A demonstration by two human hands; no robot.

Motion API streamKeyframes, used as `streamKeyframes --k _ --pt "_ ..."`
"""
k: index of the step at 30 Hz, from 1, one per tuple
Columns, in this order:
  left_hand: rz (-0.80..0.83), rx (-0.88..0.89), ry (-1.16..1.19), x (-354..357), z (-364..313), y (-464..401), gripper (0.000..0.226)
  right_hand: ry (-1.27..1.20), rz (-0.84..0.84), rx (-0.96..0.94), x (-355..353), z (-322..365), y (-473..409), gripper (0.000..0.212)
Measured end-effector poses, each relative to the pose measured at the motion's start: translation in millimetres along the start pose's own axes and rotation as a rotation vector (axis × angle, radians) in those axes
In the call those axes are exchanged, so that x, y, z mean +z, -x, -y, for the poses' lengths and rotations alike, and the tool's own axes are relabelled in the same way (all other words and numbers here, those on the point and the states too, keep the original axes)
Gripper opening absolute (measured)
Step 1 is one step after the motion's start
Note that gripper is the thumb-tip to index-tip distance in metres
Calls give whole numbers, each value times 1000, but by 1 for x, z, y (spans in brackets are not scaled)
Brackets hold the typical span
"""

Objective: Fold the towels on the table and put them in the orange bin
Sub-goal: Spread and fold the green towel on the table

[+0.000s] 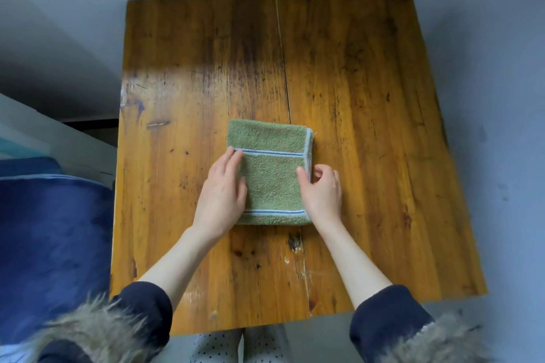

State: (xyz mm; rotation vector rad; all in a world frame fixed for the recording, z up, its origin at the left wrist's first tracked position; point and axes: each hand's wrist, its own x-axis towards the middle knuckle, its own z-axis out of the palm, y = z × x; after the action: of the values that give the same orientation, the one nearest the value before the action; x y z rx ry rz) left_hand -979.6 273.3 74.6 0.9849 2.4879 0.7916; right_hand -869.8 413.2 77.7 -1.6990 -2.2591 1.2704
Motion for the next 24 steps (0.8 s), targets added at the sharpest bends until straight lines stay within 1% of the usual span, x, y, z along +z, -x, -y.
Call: streamKeyframes --k 1,3,5,6,7,8,10,12,13,15,18,20,22,24 --pt "-19 -82 80 -1 -2 -5 51 8 33 82 -3 3 -6 45" --pt "-40 -270 223 -2 -4 -17 51 35 95 173 -5 8 -15 43" --pt "-27 -432 266 -4 -3 -28 51 14 133 214 -2 6 -23 29" --pt "-7 -477 255 -6 -1 -31 50 -5 139 224 0 6 -25 30" --pt "24 -506 247 -7 0 -34 50 -12 146 232 0 6 -25 38" --pt "62 -533 265 -9 3 -36 49 -3 157 241 0 7 -26 40" --pt "147 -598 396 -12 6 -37 47 38 185 253 0 8 -29 37" --pt "203 -650 482 -14 10 -36 46 76 233 270 -1 9 -29 51" --pt "221 -668 493 -15 11 -34 46 80 256 269 -2 9 -28 51" --pt "243 -697 522 -15 13 -30 45 67 287 252 -3 8 -25 46" --pt "250 -722 612 -16 11 -18 34 55 286 192 -8 8 -14 43" --pt "263 -730 674 -18 8 -5 28 19 307 155 -12 6 -3 37" --pt "259 -733 716 -19 6 12 27 -16 345 124 -16 2 7 27" --pt "221 -737 756 -21 5 32 29 -44 406 102 -19 -2 16 27"
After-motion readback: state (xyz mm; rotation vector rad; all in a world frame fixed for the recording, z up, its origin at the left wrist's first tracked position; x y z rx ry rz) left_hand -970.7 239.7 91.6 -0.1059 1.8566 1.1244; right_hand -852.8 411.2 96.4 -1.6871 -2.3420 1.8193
